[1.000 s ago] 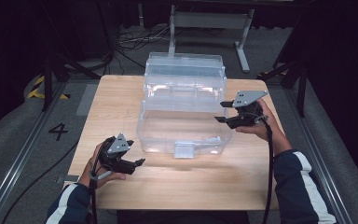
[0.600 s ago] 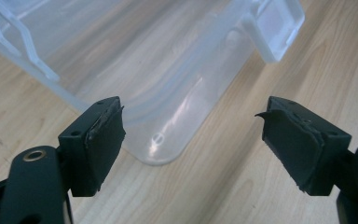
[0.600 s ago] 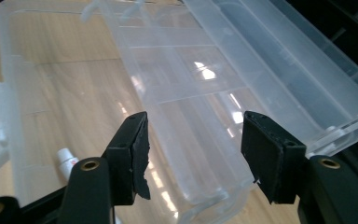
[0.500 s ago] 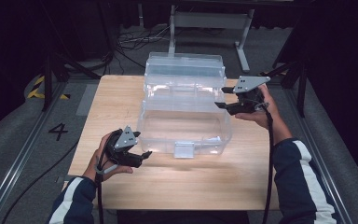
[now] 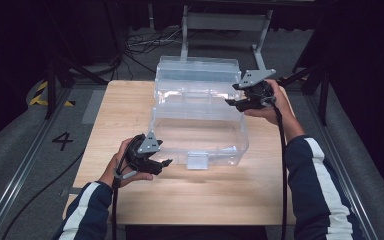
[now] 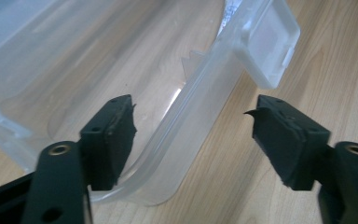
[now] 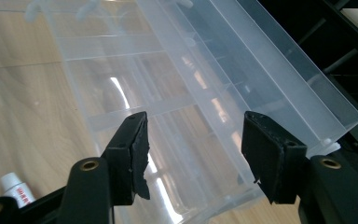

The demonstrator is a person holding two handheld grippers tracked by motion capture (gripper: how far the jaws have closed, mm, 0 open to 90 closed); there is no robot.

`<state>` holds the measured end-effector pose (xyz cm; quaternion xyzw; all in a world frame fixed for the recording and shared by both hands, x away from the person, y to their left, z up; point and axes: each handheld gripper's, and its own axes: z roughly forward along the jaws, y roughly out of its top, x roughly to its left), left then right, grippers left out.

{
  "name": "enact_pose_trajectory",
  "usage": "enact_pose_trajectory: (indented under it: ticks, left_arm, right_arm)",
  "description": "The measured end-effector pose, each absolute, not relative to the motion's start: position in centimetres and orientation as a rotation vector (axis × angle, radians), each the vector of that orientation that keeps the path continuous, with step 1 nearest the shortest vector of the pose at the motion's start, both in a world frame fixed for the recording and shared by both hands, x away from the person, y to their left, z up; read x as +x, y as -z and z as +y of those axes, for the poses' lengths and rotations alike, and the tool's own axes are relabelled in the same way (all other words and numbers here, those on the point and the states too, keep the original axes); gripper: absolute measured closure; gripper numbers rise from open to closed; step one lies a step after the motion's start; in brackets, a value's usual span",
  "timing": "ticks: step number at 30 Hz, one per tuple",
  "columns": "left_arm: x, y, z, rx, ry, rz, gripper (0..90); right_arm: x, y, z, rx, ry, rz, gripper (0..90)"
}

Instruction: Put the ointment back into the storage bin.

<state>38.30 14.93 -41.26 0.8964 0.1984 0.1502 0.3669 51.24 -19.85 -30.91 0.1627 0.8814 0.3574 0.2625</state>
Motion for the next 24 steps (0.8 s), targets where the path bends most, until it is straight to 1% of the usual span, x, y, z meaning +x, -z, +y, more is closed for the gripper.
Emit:
enact_pose_trajectory:
  ticks: [2,7,11,12,14,16,18,20,22,24]
  left_arm:
    - [38.6,41.4,14.7,2.32,-0.379,0.507,35.0]
    - [39.4,41.7,14.3,2.358,-0.338,0.49,42.9]
    - [39.8,41.9,13.8,2.402,-0.323,0.472,45.9]
    - [39.8,41.9,13.5,2.422,-0.333,0.463,47.1]
    - [40.0,42.0,13.2,2.438,-0.333,0.447,47.4]
    - [40.0,42.0,13.0,2.457,-0.353,0.44,49.1]
    - [40.2,42.1,12.8,2.461,-0.34,0.435,49.9]
    - [40.3,42.0,12.7,2.473,-0.346,0.43,53.5]
    - [40.5,42.0,12.5,2.486,-0.336,0.415,54.1]
    - [40.6,42.0,12.2,2.495,-0.329,0.409,57.0]
  right_arm:
    - [51.8,30.9,-19.4,0.435,-0.949,2.391,42.4]
    - [53.1,31.2,-18.7,0.452,-0.937,2.43,44.8]
    - [53.6,31.1,-18.2,0.44,-0.928,2.469,47.7]
    - [53.6,31.1,-18.0,0.427,-0.915,2.472,47.8]
    - [53.4,30.5,-17.7,0.411,-0.888,2.464,45.0]
    - [53.4,29.9,-17.9,0.428,-0.93,2.431,45.1]
    - [53.7,29.8,-18.0,0.433,-0.893,2.432,45.1]
    - [54.1,30.0,-18.0,0.441,-0.862,2.441,46.1]
    - [54.3,30.2,-18.0,0.445,-0.843,2.447,46.2]
    - [55.2,30.8,-17.9,0.486,-0.801,2.495,46.7]
